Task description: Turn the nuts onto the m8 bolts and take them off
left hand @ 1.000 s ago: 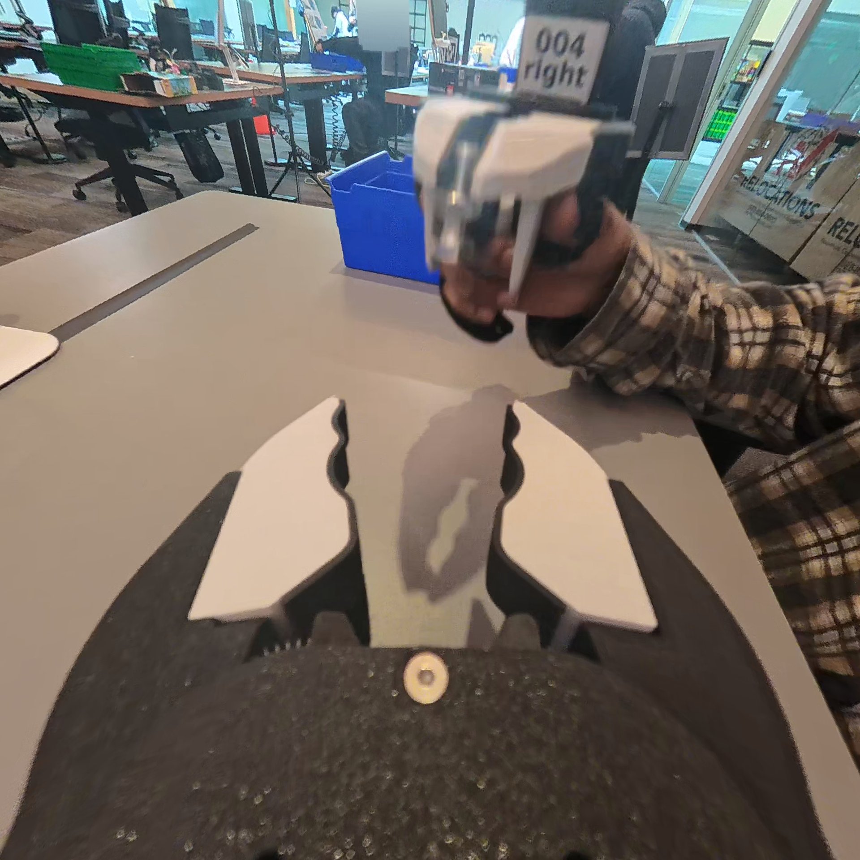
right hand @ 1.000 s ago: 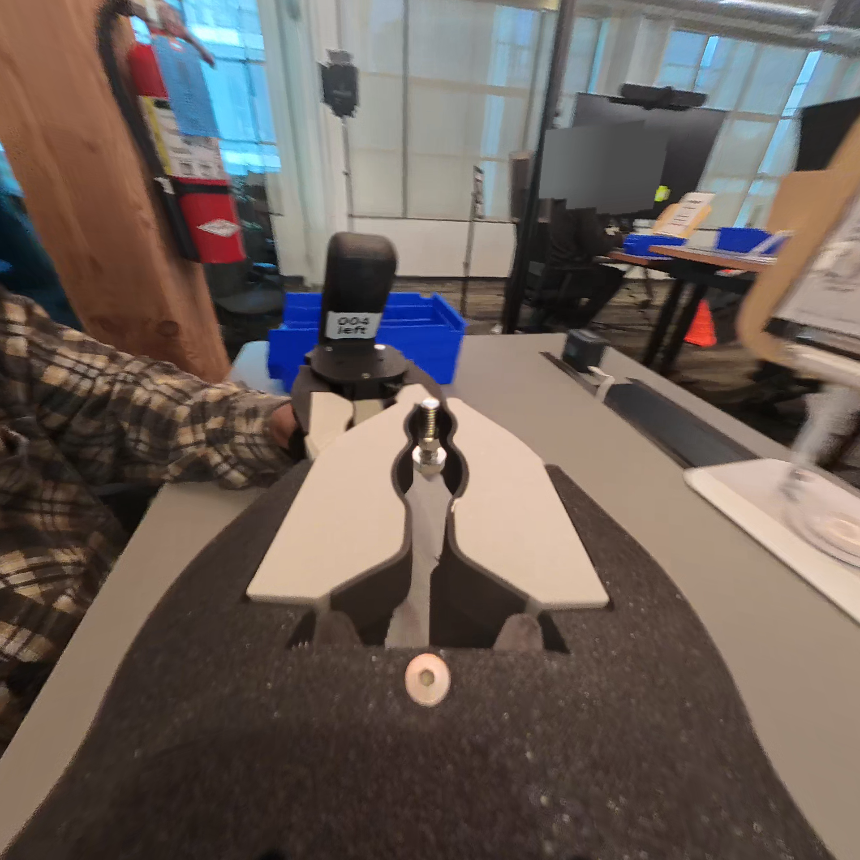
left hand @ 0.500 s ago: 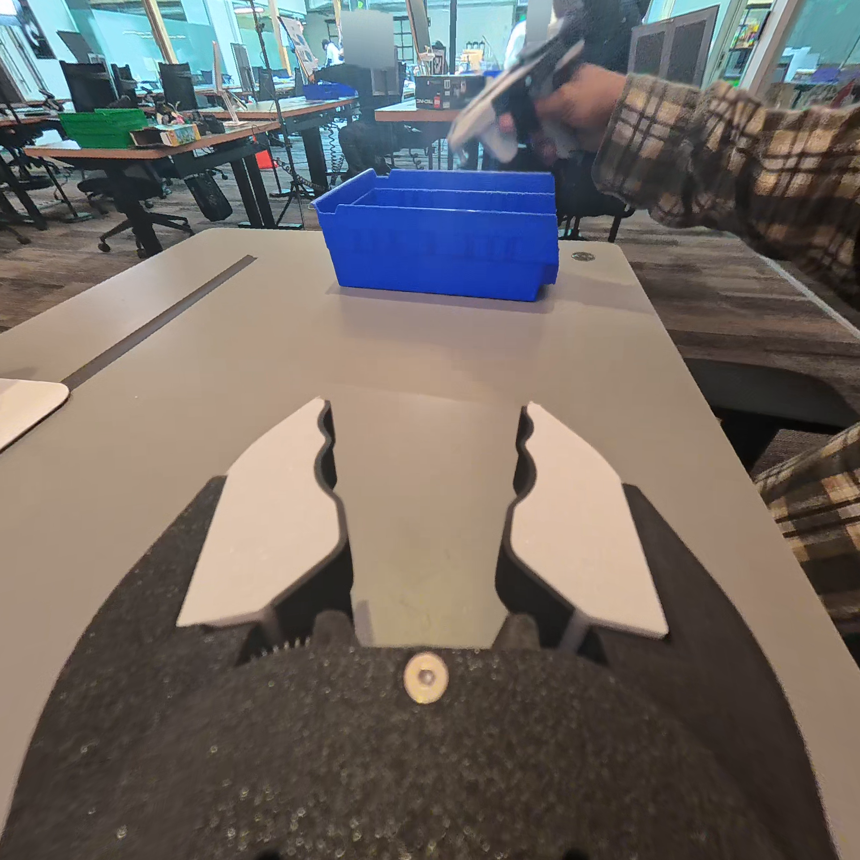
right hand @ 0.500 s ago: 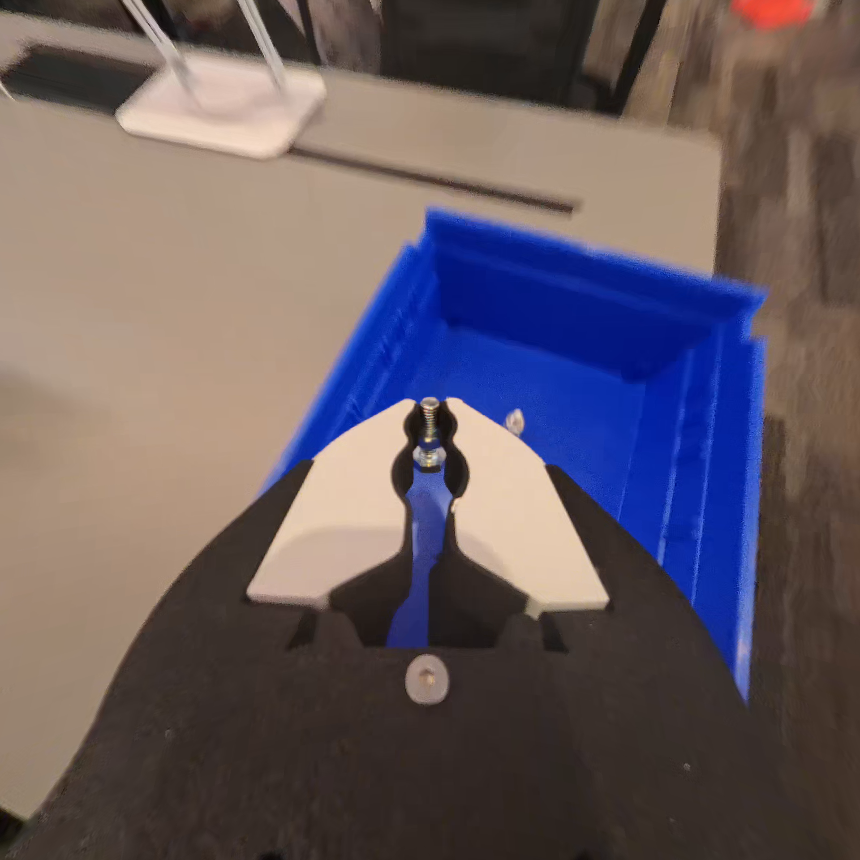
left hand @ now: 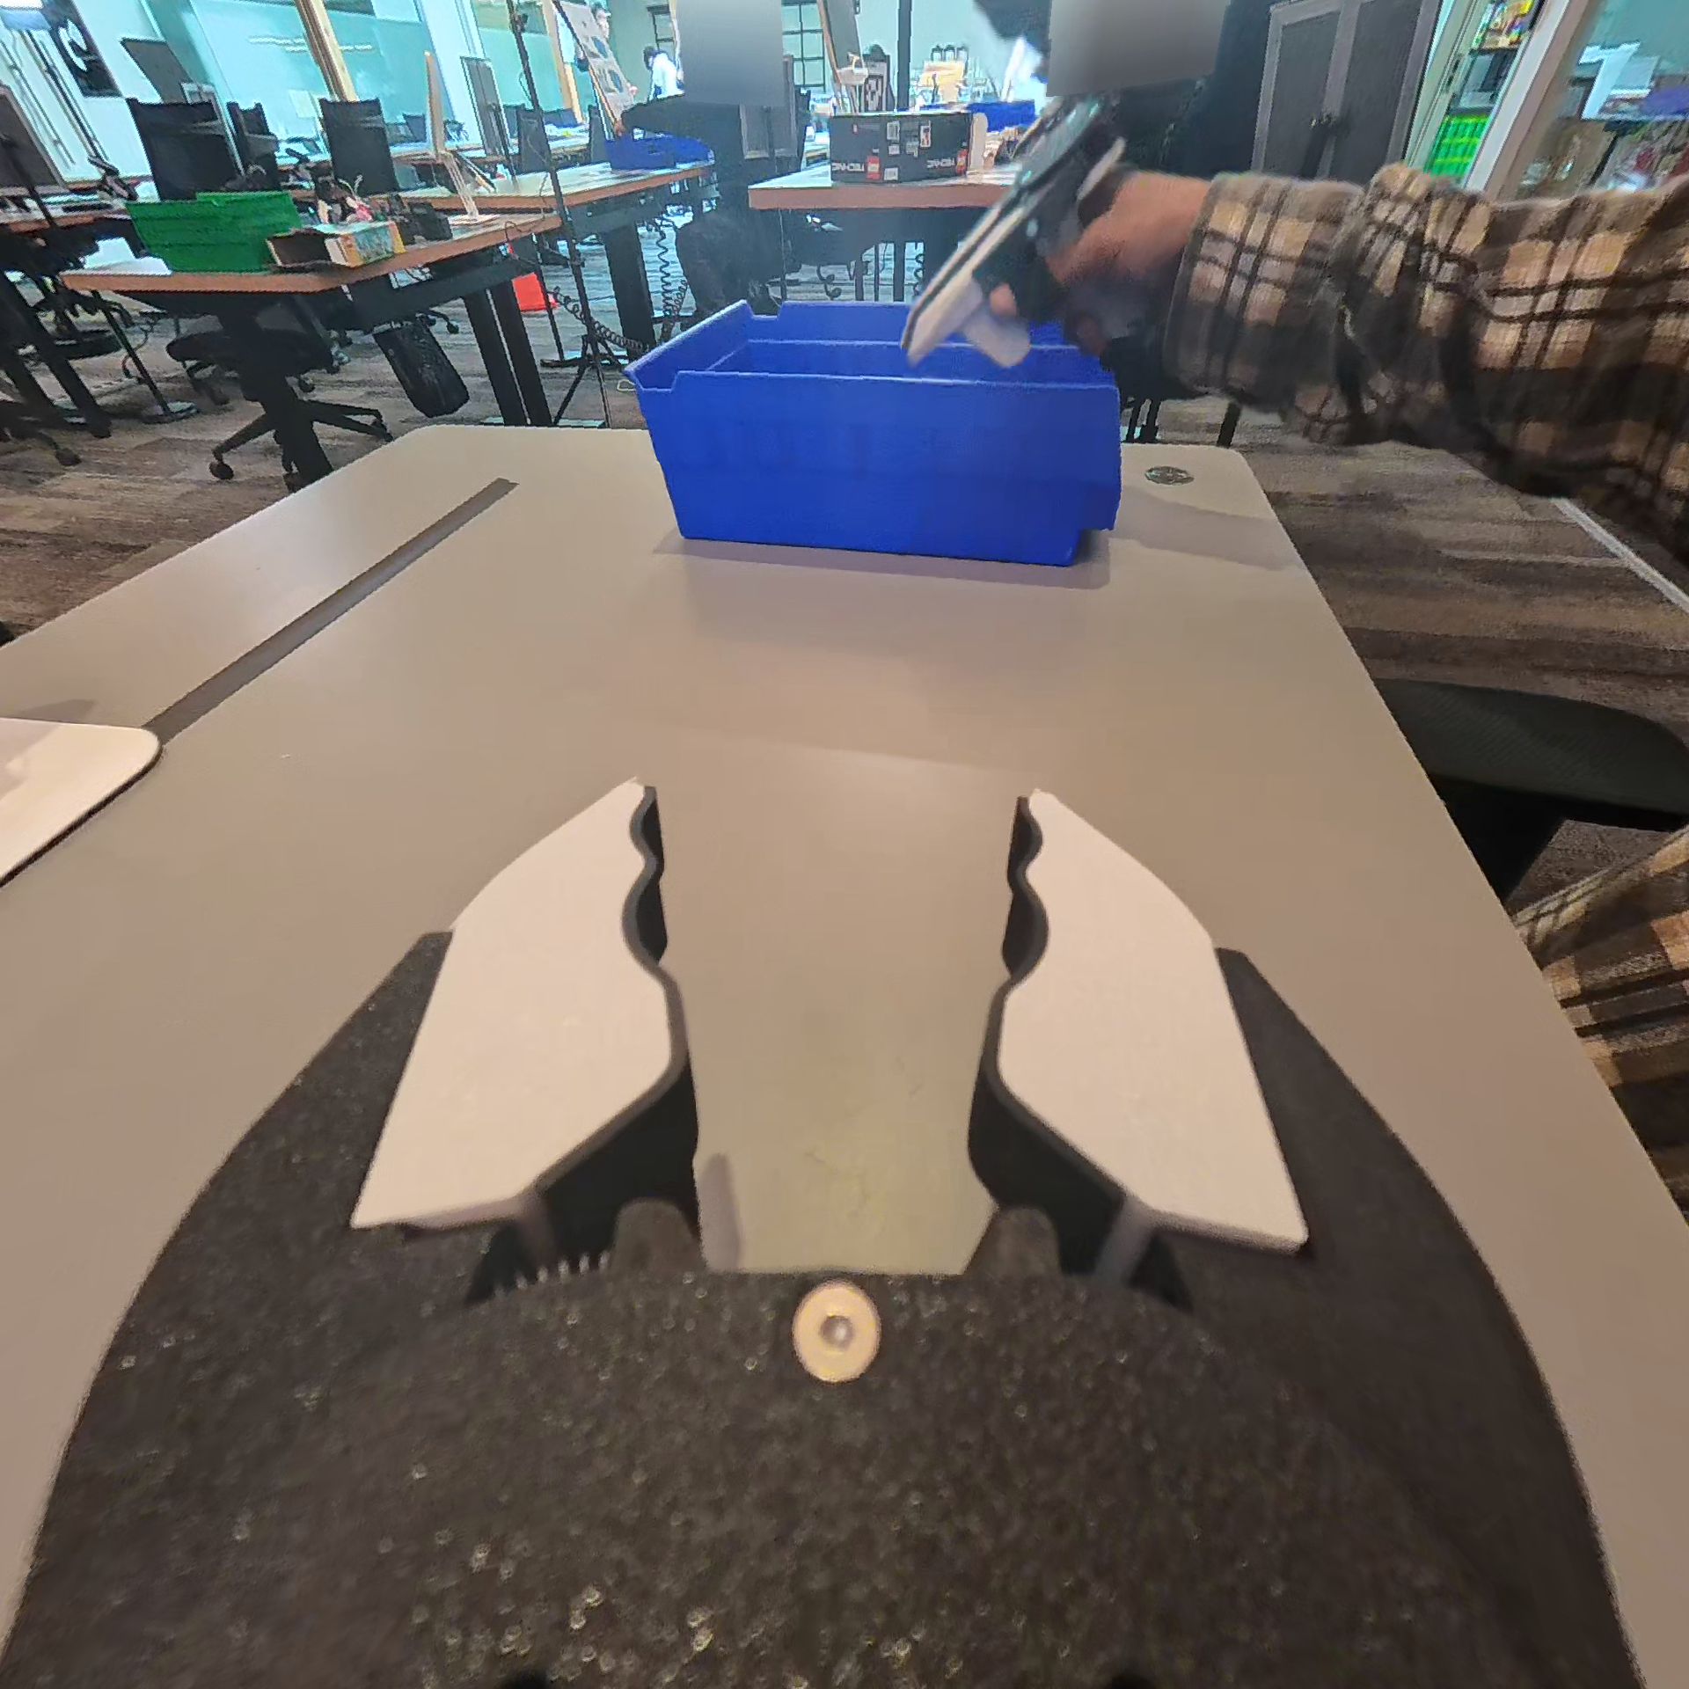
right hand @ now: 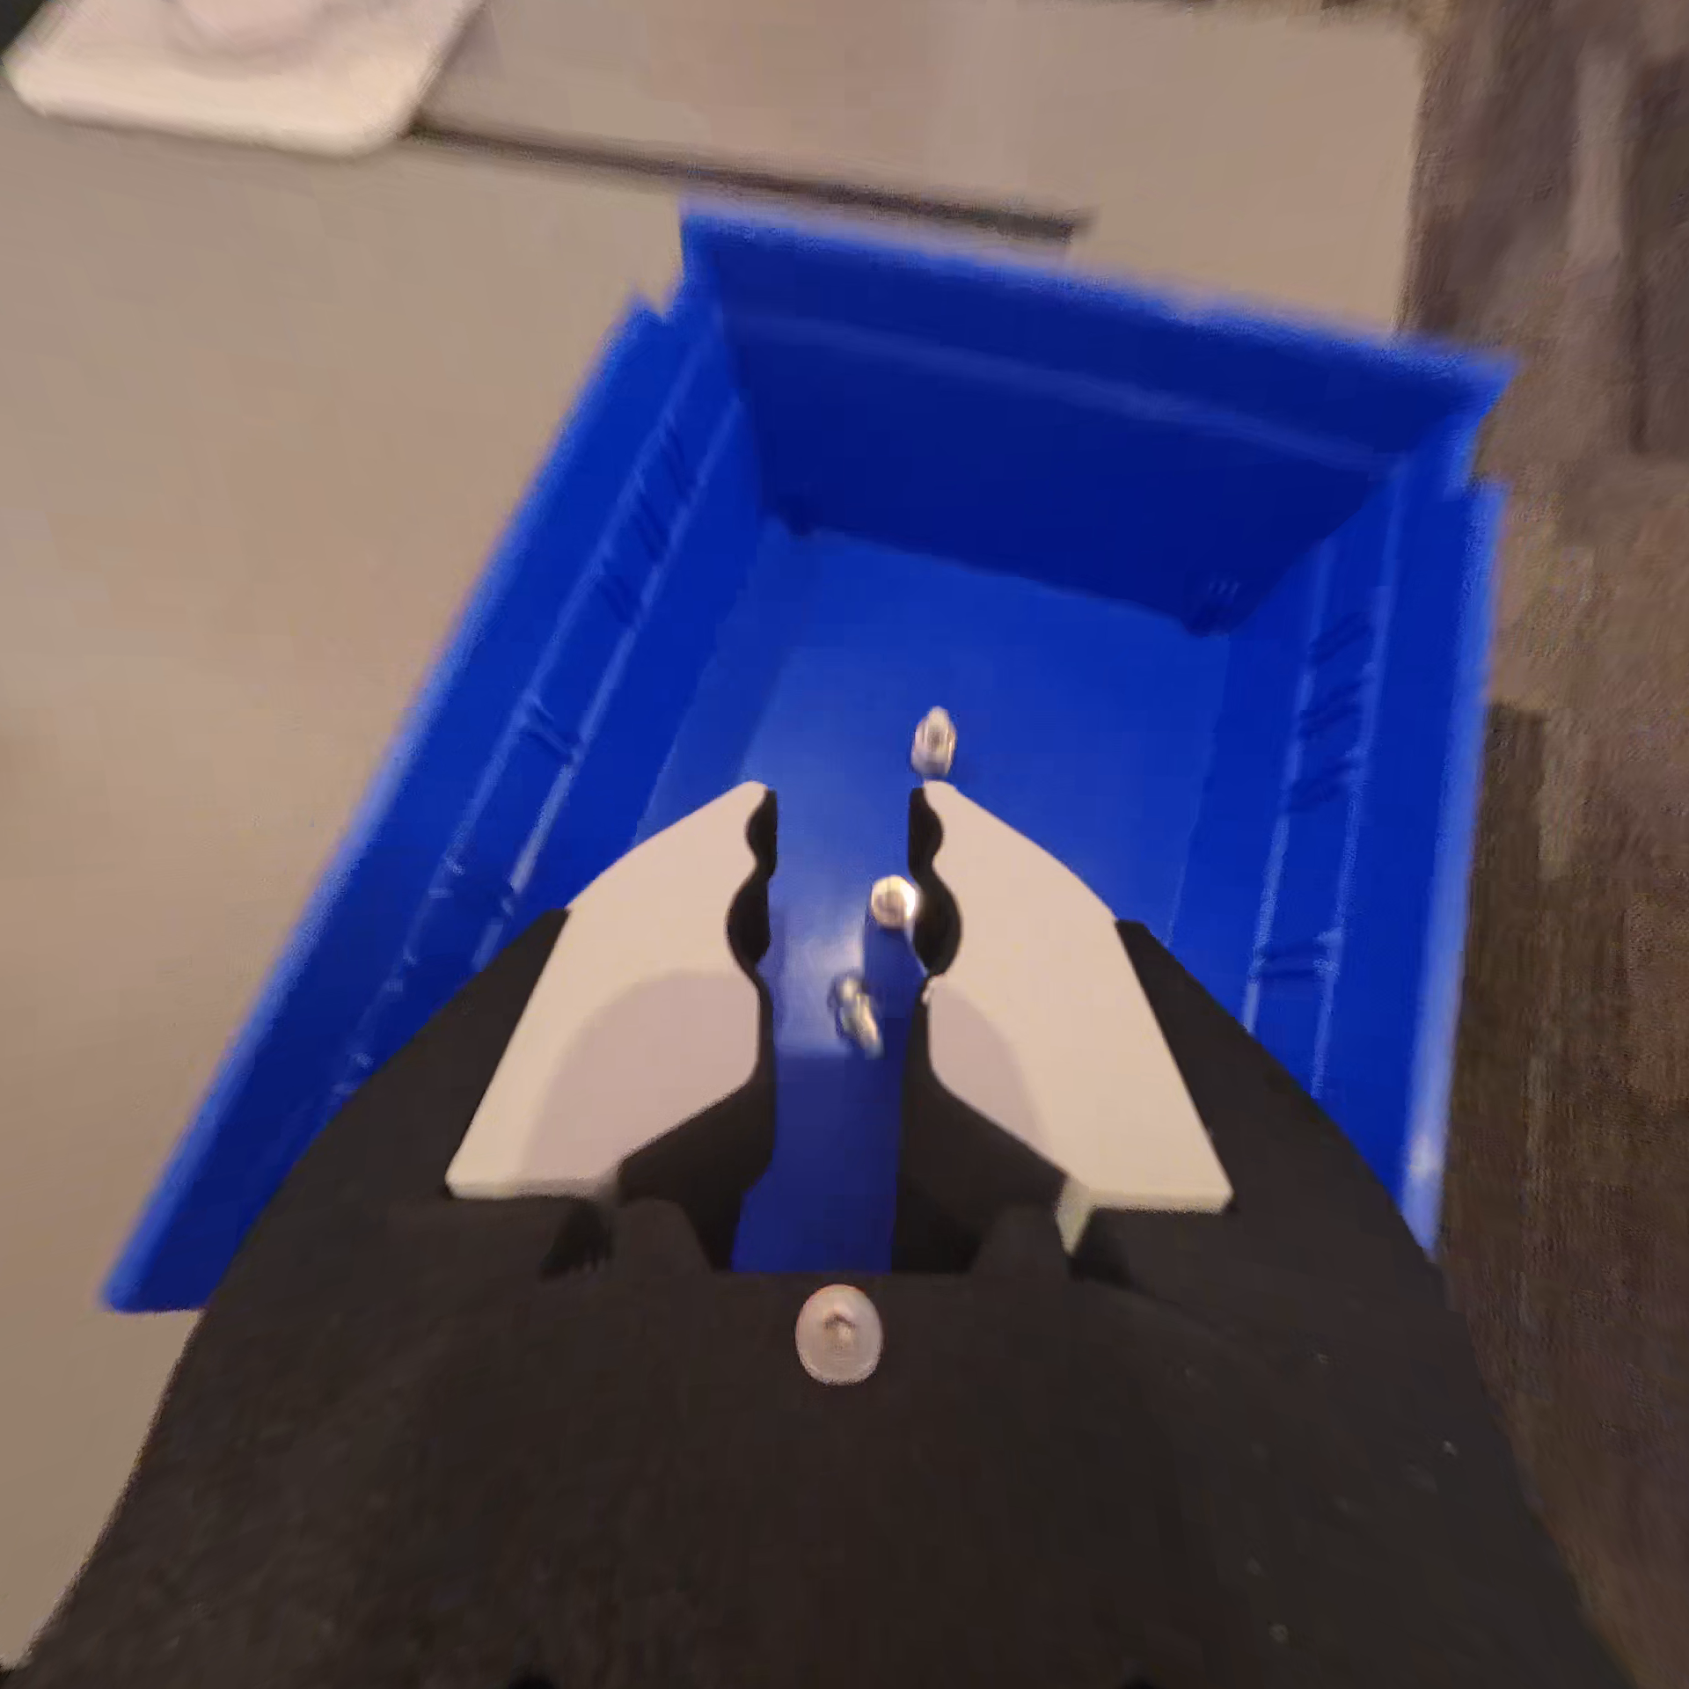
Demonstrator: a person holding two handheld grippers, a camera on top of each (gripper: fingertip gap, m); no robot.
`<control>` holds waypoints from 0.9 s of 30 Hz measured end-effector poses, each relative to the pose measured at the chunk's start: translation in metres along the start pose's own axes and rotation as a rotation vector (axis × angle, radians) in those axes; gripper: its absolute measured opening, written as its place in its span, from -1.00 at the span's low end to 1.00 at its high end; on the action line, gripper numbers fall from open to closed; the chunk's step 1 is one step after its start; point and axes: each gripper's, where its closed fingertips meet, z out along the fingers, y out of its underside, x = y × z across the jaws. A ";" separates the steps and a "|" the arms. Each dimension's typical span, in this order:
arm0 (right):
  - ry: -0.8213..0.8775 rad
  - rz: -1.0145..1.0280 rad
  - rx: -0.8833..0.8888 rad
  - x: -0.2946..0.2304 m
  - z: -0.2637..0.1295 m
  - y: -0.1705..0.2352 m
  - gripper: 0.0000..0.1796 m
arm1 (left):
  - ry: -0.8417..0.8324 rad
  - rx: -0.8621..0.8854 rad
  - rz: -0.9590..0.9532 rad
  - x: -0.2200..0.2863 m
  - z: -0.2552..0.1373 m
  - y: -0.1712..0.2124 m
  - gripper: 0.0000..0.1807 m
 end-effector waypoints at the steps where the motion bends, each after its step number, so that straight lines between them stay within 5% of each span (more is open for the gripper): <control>1: 0.003 -0.011 0.061 -0.003 -0.009 -0.019 -0.66 | -0.002 0.004 0.000 0.000 0.000 -0.001 -0.21; 7: 0.011 -0.143 0.467 -0.056 -0.081 -0.141 -0.37 | -0.009 0.000 0.003 -0.001 0.001 0.001 -0.21; 12: -0.068 -0.267 0.657 -0.136 -0.103 -0.189 -0.27 | -0.013 -0.004 0.005 -0.002 0.002 0.002 -0.22; 17: -0.245 -0.283 0.690 -0.212 -0.066 -0.183 -0.22 | -0.016 -0.001 0.000 -0.003 0.001 0.002 -0.22; 27: -0.476 -0.218 0.603 -0.310 0.080 -0.118 -0.22 | -0.035 0.009 -0.002 -0.008 -0.003 0.000 -0.22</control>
